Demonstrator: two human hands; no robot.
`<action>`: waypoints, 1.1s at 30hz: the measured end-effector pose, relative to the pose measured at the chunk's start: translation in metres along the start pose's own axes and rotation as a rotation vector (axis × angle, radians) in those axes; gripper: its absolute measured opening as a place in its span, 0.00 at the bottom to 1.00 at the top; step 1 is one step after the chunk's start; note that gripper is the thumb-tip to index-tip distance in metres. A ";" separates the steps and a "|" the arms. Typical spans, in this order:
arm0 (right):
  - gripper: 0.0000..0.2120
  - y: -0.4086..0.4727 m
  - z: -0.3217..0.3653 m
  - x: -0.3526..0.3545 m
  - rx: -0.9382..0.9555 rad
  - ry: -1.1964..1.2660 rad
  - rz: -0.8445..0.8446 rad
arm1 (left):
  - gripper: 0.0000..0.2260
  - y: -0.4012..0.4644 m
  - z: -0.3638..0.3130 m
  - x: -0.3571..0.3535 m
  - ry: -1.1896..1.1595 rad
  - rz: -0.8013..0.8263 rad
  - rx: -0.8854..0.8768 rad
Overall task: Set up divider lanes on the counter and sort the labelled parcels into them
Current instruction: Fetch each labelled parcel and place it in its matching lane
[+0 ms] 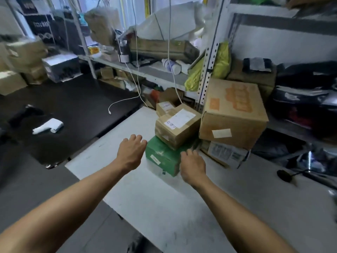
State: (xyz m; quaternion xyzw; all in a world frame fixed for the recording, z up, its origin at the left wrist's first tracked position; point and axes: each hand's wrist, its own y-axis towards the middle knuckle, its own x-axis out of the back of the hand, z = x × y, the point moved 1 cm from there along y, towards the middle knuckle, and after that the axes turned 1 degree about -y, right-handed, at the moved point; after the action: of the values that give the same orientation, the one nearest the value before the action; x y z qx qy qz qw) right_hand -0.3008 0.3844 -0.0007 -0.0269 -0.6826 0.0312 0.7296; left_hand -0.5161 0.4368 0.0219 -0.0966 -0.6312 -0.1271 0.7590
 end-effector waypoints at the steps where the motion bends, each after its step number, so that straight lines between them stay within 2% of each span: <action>1: 0.20 0.012 0.001 -0.003 -0.059 0.027 0.014 | 0.18 0.016 0.006 -0.004 -0.004 0.013 -0.020; 4: 0.20 0.045 0.003 -0.008 -0.278 0.205 0.026 | 0.20 0.065 0.019 -0.016 -0.056 0.083 -0.077; 6: 0.24 0.065 0.003 -0.010 -0.428 0.459 0.012 | 0.25 0.098 0.025 -0.020 -0.269 0.135 -0.046; 8: 0.25 0.084 0.002 -0.013 -0.565 0.756 -0.037 | 0.27 0.127 0.025 -0.016 -0.672 0.183 0.014; 10: 0.25 0.099 0.004 -0.014 -0.697 1.090 -0.162 | 0.22 0.151 0.020 -0.009 -1.172 0.225 0.124; 12: 0.26 0.113 0.012 -0.013 -0.768 1.403 -0.260 | 0.25 0.170 0.015 -0.003 -1.596 0.382 0.263; 13: 0.27 0.117 0.017 -0.010 -0.777 1.497 -0.283 | 0.28 0.178 0.012 -0.001 -1.684 0.472 0.295; 15: 0.26 0.123 0.024 -0.006 -0.737 1.548 -0.324 | 0.32 0.189 0.013 -0.005 -1.669 0.583 0.258; 18: 0.19 0.120 0.030 -0.003 -0.691 1.553 -0.427 | 0.36 0.195 0.022 -0.019 -1.544 0.659 0.198; 21: 0.12 0.105 0.036 -0.010 -0.739 1.604 -0.415 | 0.33 0.183 0.033 -0.034 -1.608 0.679 0.266; 24: 0.16 0.088 0.050 -0.015 -0.724 1.607 -0.374 | 0.29 0.163 0.039 -0.045 -1.697 0.611 0.308; 27: 0.17 0.067 0.059 -0.020 -0.689 1.576 -0.417 | 0.26 0.143 0.041 -0.042 -1.768 0.532 0.294; 29: 0.19 0.050 0.062 -0.024 -0.666 1.629 -0.449 | 0.24 0.130 0.039 -0.039 -1.750 0.469 0.221; 31: 0.24 0.026 0.064 -0.027 -0.631 1.667 -0.481 | 0.24 0.112 0.030 -0.040 -1.627 0.424 0.069; 33: 0.31 0.000 0.069 -0.033 -0.588 1.671 -0.526 | 0.31 0.094 0.024 -0.047 -1.505 0.395 -0.028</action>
State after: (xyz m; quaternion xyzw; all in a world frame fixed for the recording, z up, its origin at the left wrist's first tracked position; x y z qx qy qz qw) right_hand -0.3719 0.3815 -0.0293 -0.0689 0.1009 -0.3397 0.9325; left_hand -0.5168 0.5365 -0.0186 -0.2771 -0.9460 0.1020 0.1333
